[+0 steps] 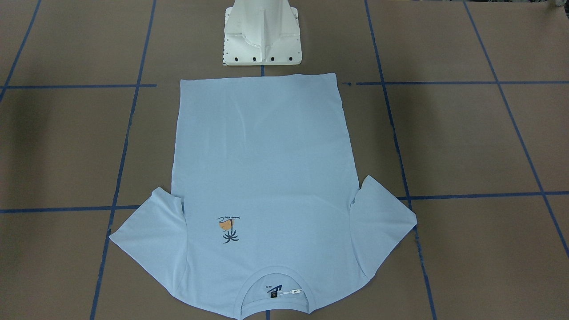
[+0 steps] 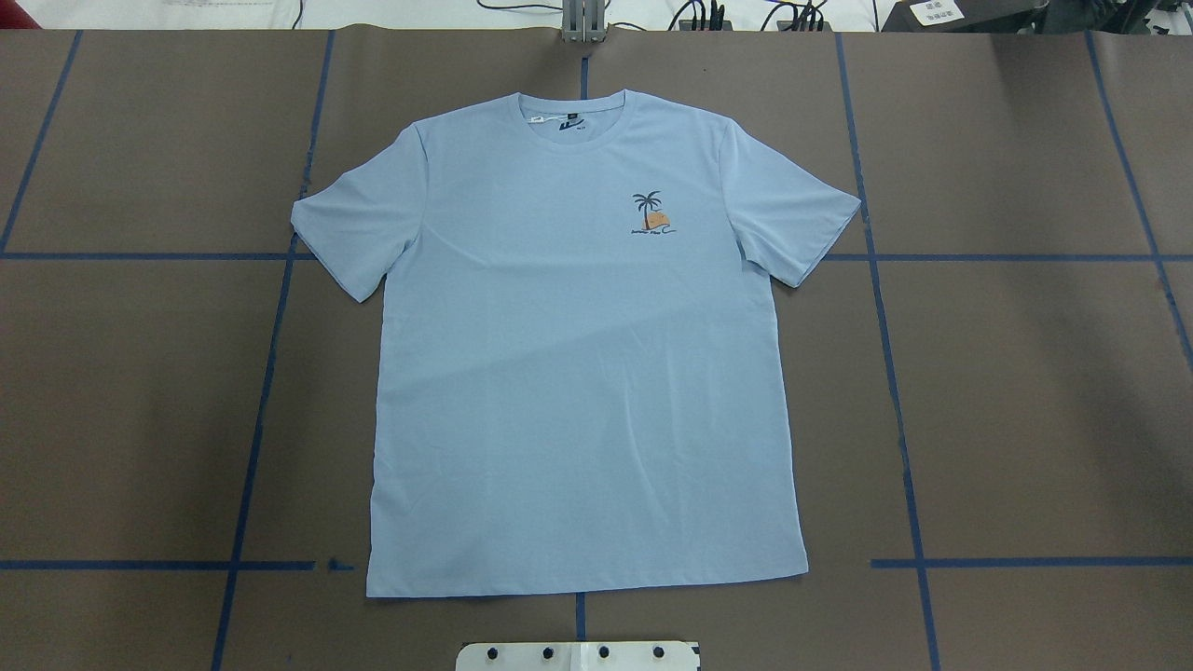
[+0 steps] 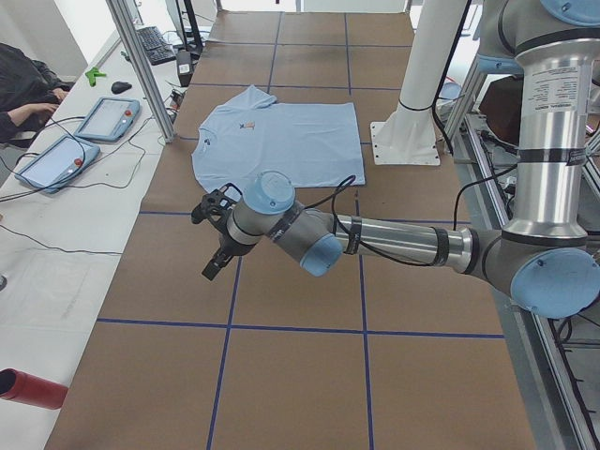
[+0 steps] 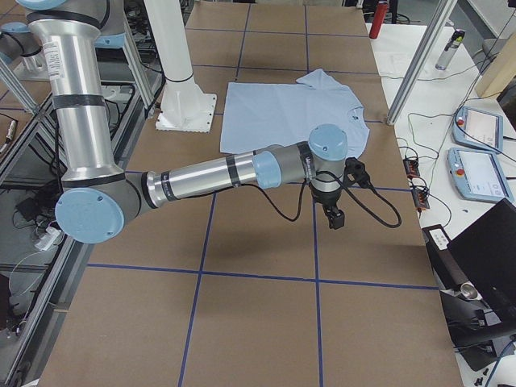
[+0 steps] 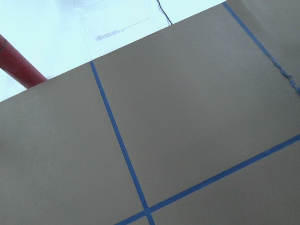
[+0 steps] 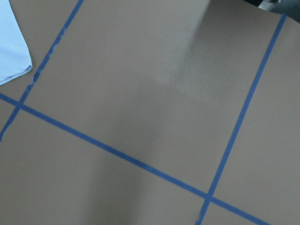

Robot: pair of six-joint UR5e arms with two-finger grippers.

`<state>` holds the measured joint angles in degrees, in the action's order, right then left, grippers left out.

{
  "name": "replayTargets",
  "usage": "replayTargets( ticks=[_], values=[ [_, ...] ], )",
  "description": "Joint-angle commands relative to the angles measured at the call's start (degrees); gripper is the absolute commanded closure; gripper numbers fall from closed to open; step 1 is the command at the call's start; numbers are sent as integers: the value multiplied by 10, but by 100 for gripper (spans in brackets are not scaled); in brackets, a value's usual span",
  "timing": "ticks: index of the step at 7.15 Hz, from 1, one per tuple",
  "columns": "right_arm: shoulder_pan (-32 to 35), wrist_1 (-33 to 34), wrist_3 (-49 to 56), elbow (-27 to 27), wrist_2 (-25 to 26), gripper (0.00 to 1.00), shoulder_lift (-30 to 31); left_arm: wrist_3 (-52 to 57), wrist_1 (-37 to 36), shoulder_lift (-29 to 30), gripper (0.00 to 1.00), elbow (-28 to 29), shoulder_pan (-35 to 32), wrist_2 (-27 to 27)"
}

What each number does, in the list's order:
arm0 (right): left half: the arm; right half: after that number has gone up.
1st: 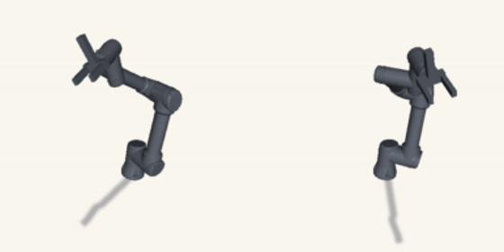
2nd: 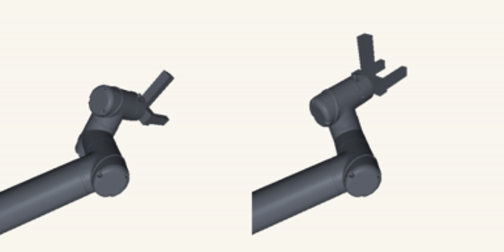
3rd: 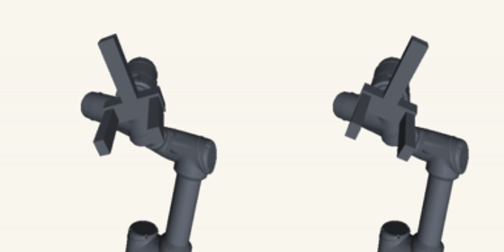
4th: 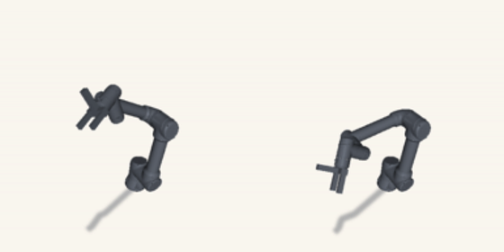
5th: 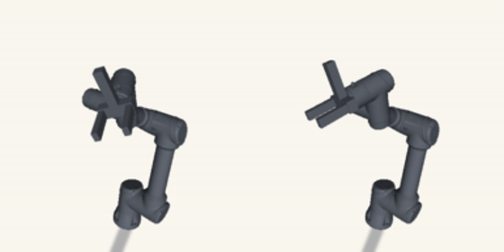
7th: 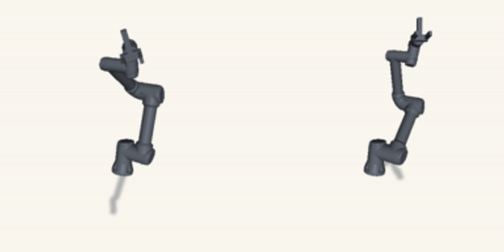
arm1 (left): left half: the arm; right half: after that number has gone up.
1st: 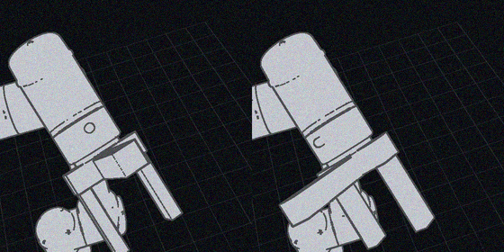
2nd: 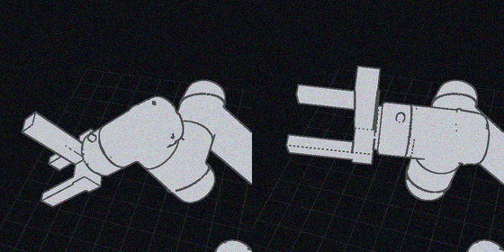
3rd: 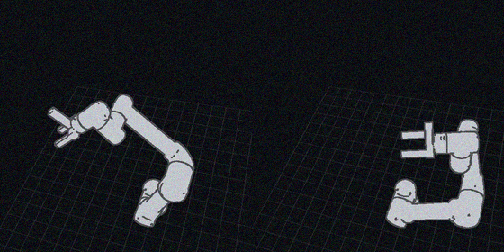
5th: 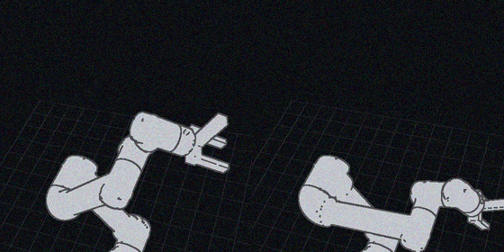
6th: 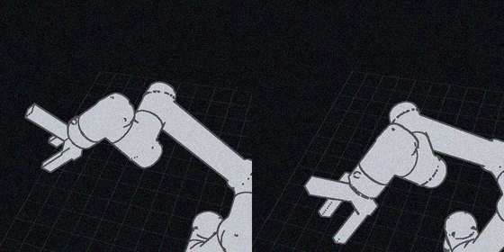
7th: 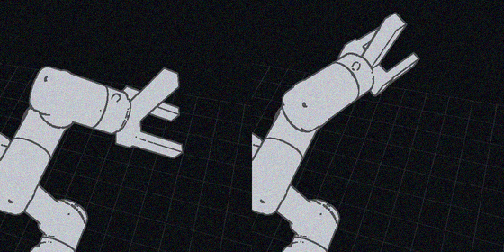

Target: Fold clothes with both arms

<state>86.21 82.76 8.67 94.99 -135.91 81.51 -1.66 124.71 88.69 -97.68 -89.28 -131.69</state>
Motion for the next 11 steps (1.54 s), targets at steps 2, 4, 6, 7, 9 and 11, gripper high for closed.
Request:
replayTargets(
  ticks=[2,4,6,7,9,11],
  values=[
    [-98,-188,-290,-72,16,0,-61,-1,10,3,0,-4,0,-1],
    [-198,-328,-459,-127,112,13,-92,-1,10,3,0,-7,0,-1],
    [-296,-376,-553,-155,235,32,-120,-2,10,3,0,-8,0,-2],
    [-327,-376,-566,-163,272,34,-123,-1,10,3,0,-8,-1,-2],
    [-346,-377,-567,-195,295,37,-143,-1,10,3,0,-8,-1,-2],
    [-349,-377,-567,-227,296,40,-167,-1,10,3,0,-8,-1,-2]
  ],
)
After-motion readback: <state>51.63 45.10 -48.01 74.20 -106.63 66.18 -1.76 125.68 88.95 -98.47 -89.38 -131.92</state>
